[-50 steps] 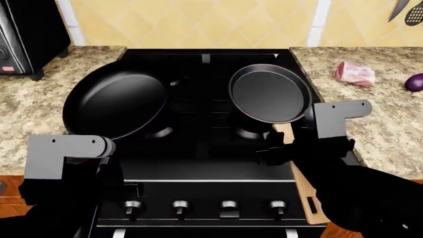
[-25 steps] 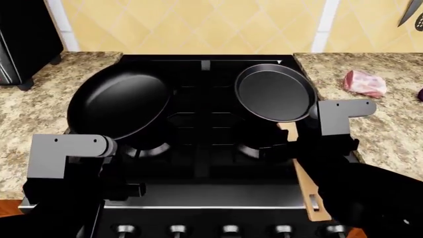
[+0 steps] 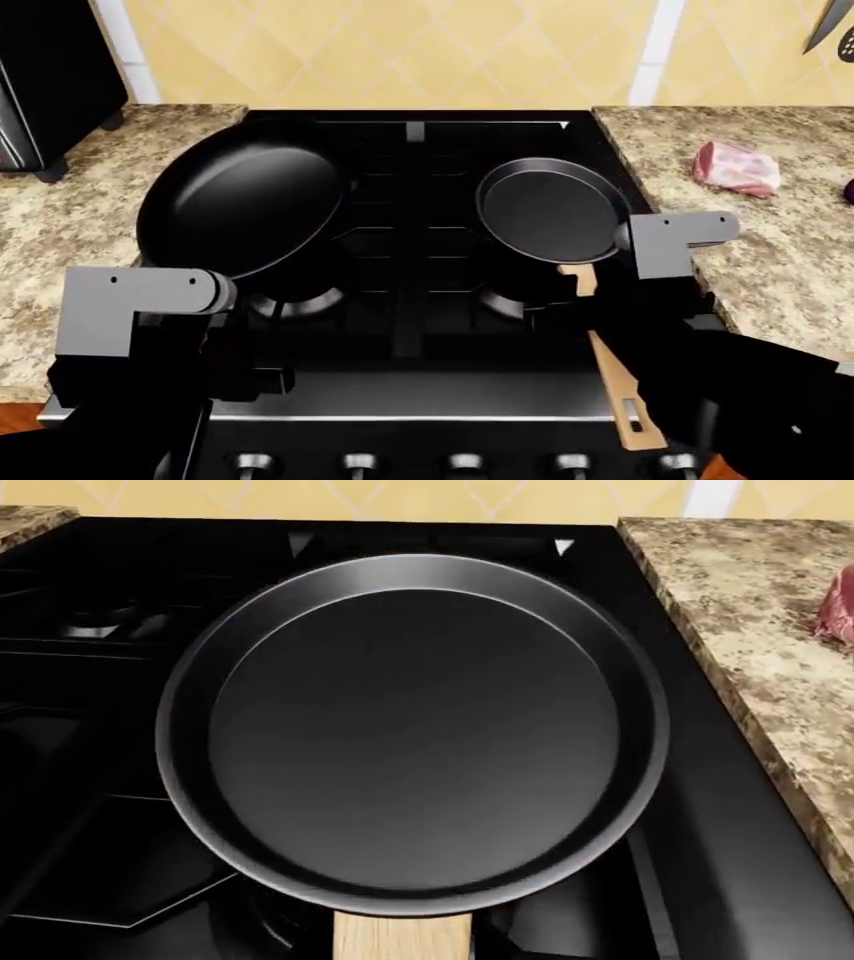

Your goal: Place both pans onto different burners. Then place the eggplant and the pork loin on different pans.

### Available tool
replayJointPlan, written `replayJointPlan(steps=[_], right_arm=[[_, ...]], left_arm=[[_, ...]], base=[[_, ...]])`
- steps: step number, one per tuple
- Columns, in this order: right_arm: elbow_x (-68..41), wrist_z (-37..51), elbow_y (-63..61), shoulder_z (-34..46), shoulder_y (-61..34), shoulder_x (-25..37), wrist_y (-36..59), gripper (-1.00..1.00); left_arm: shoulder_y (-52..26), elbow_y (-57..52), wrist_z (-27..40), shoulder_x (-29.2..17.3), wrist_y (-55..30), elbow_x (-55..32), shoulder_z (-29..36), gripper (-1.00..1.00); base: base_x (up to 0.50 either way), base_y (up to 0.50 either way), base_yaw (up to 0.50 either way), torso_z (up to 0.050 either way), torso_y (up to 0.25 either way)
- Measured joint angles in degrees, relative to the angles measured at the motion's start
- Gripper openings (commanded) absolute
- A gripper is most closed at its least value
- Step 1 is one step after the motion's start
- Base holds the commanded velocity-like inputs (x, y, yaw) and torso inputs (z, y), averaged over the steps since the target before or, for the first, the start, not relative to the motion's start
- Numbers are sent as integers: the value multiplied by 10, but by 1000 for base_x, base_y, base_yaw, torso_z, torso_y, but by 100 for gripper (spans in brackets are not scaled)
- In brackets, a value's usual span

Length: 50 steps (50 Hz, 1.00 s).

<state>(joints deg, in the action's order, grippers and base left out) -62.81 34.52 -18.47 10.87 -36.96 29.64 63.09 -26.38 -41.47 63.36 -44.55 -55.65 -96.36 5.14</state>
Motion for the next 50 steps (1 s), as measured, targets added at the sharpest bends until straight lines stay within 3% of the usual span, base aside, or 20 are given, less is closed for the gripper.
replayJointPlan(steps=[21, 22, 42, 50], right_arm=[[-11, 10, -24, 3, 41, 15, 3, -100], [-12, 11, -26, 3, 41, 16, 3, 100], [-36, 28, -65, -25, 17, 27, 19, 100], [-77, 57, -89, -56, -9, 34, 31, 100]], left_arm=[[11, 3, -11, 0, 6, 13, 0, -100], [12, 3, -11, 0, 7, 13, 0, -100], [10, 7, -14, -2, 9, 17, 5, -100], [-28, 32, -16, -7, -10, 22, 25, -100]], base=[[0, 0, 0, 1, 4], [0, 0, 0, 0, 11], [0, 0, 0, 1, 3], [0, -1, 0, 1, 1]])
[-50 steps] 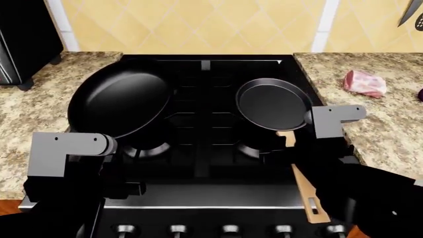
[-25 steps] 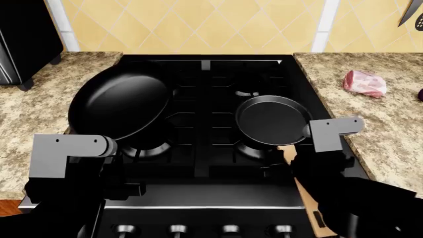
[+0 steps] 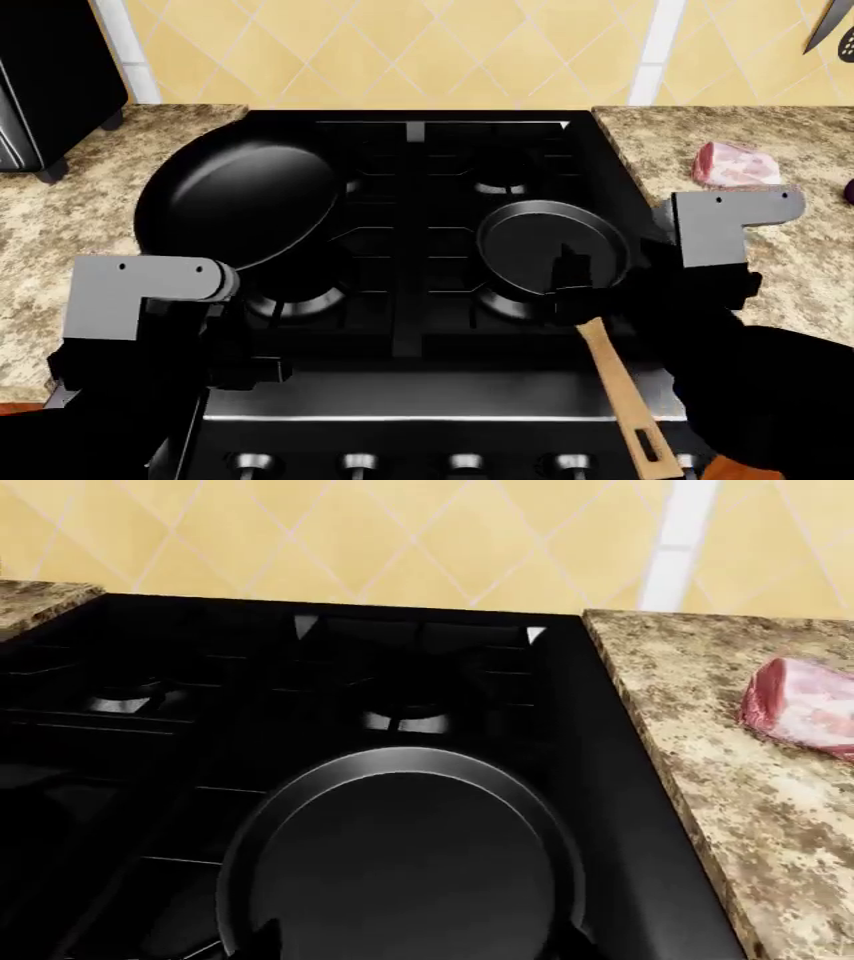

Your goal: Place both pans onto different burners. Then place the eggplant and the pork loin on different pans.

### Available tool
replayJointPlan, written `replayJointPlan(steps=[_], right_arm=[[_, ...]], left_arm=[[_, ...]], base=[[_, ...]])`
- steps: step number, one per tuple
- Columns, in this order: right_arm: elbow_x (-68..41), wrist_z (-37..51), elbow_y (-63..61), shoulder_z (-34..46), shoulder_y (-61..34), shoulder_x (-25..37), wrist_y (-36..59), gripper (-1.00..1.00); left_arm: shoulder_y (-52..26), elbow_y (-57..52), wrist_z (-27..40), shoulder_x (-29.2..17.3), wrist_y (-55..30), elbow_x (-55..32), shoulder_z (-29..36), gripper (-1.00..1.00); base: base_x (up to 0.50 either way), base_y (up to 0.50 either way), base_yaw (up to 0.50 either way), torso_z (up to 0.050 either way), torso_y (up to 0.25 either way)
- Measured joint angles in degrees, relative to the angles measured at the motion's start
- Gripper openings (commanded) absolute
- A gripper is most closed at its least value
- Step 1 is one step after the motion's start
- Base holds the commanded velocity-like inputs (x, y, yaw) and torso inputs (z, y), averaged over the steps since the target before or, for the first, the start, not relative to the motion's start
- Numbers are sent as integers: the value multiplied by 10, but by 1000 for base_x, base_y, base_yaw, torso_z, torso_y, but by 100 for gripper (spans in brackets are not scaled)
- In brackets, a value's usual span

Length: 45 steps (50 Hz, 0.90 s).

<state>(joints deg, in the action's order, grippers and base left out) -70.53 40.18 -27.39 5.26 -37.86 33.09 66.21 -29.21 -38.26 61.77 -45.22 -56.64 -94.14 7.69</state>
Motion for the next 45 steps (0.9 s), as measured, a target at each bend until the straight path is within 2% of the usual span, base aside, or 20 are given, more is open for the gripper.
replayJointPlan(steps=[16, 25, 39, 40, 45], right_arm=[[-17, 11, -13, -21, -8, 8, -4, 100], [-9, 4, -9, -18, -2, 8, -13, 100], [-2, -1, -4, -12, 1, 7, -21, 100], [-2, -2, -4, -11, 1, 7, -21, 100], [1, -3, -2, -9, 2, 7, -23, 100]], left_arm=[[-108, 93, -31, 7, -72, 40, 82, -100], [-124, 131, -54, 17, -91, 56, 119, -100], [-110, 153, -75, 22, -93, 74, 147, -100], [-109, 153, -76, 22, -93, 75, 148, 100], [-111, 153, -79, 22, -91, 94, 145, 100]], base=[[0, -1, 0, 1, 3], [0, 0, 0, 1, 2], [0, 0, 0, 1, 3], [0, 0, 0, 0, 0], [0, 0, 0, 0, 0]])
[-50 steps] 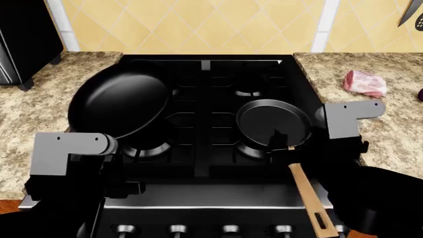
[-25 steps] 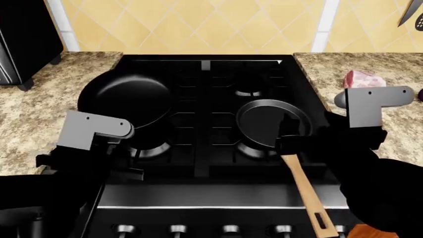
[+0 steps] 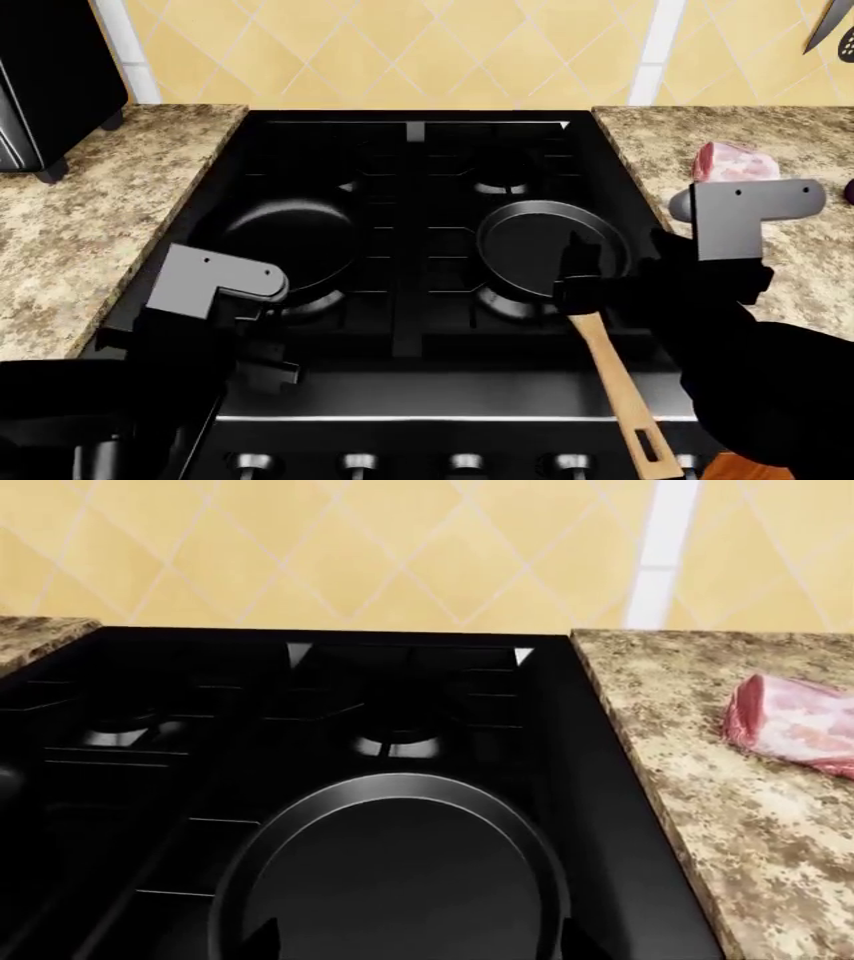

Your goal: Place both pans onto different burners. Then place the eggplant and the pork loin on different pans.

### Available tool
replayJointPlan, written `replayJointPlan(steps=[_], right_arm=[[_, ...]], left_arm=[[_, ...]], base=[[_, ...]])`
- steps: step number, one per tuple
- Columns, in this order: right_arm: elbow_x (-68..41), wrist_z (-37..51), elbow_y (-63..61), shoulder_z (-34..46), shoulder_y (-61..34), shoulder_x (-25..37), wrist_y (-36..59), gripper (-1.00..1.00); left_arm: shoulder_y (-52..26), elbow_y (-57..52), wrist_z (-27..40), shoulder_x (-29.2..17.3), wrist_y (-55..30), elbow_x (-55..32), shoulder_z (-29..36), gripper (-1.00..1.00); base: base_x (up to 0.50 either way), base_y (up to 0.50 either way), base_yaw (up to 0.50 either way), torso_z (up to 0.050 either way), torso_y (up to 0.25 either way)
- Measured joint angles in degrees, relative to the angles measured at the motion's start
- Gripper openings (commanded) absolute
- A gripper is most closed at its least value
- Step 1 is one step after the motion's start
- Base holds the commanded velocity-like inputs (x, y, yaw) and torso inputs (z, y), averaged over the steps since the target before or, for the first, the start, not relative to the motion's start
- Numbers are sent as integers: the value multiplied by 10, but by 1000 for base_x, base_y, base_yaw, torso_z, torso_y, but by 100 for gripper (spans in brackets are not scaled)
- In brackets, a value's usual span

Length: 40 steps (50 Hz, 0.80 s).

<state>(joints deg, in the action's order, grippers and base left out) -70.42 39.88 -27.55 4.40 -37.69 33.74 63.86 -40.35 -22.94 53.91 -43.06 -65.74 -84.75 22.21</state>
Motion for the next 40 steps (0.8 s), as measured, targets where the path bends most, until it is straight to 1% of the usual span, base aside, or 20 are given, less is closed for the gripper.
replayJointPlan(steps=[9, 15, 25, 30, 36, 40], right_arm=[[3, -2, 3, 2, 2, 1, -4, 100], [3, -2, 2, 3, 2, 2, -6, 100], [-3, 7, -8, 4, -4, 4, -3, 100], [-6, 12, -15, 5, -9, 5, -1, 100], [-7, 15, -23, 5, -11, 6, -4, 100], [-9, 16, -26, 2, -9, 5, -9, 100]], left_arm=[[-6, 0, -2, -2, 2, 17, -3, 100], [-18, -17, 9, -6, 6, 1, -17, 100], [-32, -94, 33, -17, 42, -67, -73, 100], [-24, -122, 37, -22, 65, -87, -102, 100], [-11, -147, 37, -26, 87, -99, -130, 100], [-4, -157, 36, -28, 98, -102, -143, 100]], base=[[0, 0, 0, 0, 0], [0, 0, 0, 0, 0], [-12, 0, 0, 0, 0], [-500, 31, 0, 0, 0], [-12, 0, 0, 0, 0], [1, -500, 0, 0, 0]])
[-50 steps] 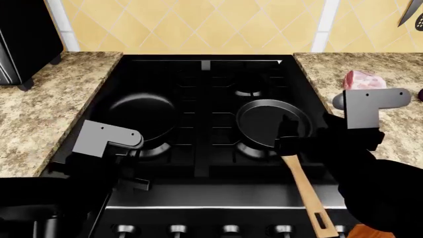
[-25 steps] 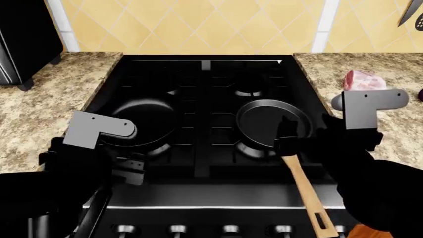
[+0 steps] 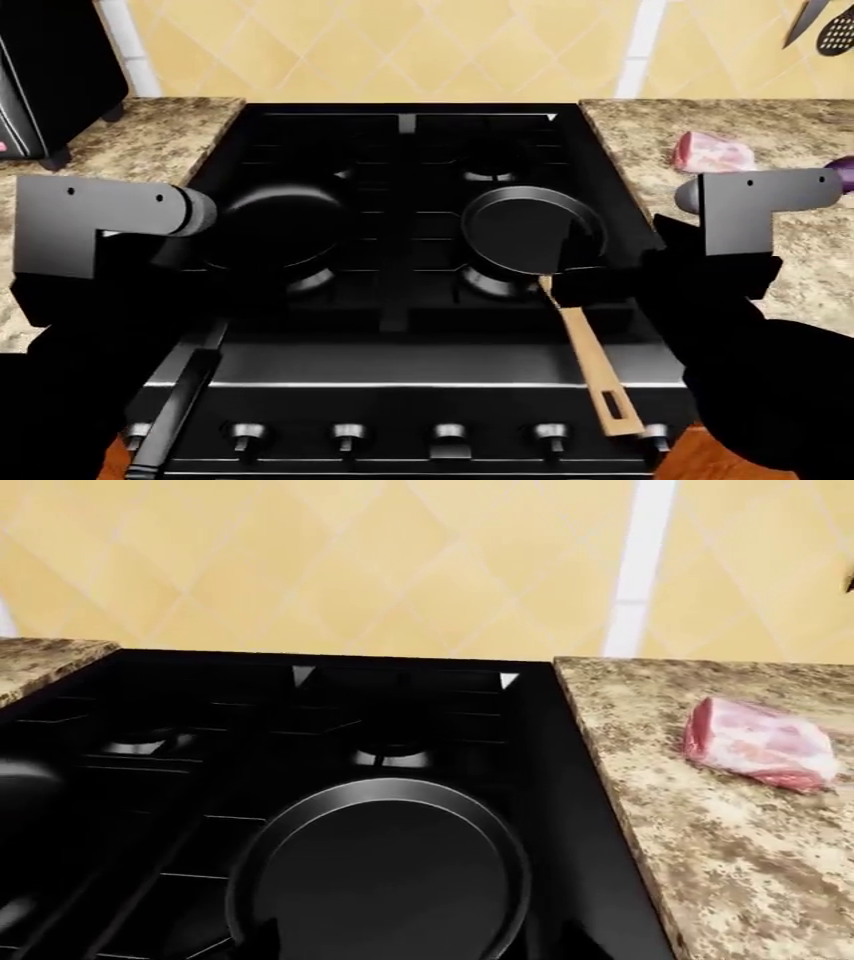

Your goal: Place both pans onto different burners. Then place the eggplant and the pork loin on different pans.

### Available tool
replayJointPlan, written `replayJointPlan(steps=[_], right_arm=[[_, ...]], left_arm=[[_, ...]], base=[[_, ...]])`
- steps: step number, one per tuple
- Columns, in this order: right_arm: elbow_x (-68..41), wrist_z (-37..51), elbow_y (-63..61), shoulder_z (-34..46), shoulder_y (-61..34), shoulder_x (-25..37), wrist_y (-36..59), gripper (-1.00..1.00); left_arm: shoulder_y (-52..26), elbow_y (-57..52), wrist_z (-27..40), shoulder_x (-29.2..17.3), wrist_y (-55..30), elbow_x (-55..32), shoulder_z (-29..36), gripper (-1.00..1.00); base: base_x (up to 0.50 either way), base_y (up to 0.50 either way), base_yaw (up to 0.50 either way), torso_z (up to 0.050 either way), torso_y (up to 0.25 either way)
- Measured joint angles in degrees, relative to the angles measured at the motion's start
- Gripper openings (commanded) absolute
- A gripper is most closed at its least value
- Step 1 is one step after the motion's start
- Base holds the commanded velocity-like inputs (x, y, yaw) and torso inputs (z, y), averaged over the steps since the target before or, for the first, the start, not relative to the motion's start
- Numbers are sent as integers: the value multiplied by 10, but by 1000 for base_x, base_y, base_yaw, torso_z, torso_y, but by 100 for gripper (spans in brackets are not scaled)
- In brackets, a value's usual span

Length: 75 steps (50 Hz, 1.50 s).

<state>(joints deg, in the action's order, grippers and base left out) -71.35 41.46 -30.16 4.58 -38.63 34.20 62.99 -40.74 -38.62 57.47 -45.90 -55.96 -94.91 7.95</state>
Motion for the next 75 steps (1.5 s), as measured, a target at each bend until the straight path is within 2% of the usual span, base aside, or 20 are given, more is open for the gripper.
replayJointPlan(steps=[21, 75], right_arm=[[-6, 2, -1, -12, 8, 1, -15, 100], [-18, 17, -2, -9, 5, 13, -19, 100]], left_arm=[[17, -19, -5, -1, 26, -1, -23, 100], [22, -12, -14, 4, 44, 11, -21, 100]], base=[[1, -500, 0, 0, 0], [0, -500, 0, 0, 0]])
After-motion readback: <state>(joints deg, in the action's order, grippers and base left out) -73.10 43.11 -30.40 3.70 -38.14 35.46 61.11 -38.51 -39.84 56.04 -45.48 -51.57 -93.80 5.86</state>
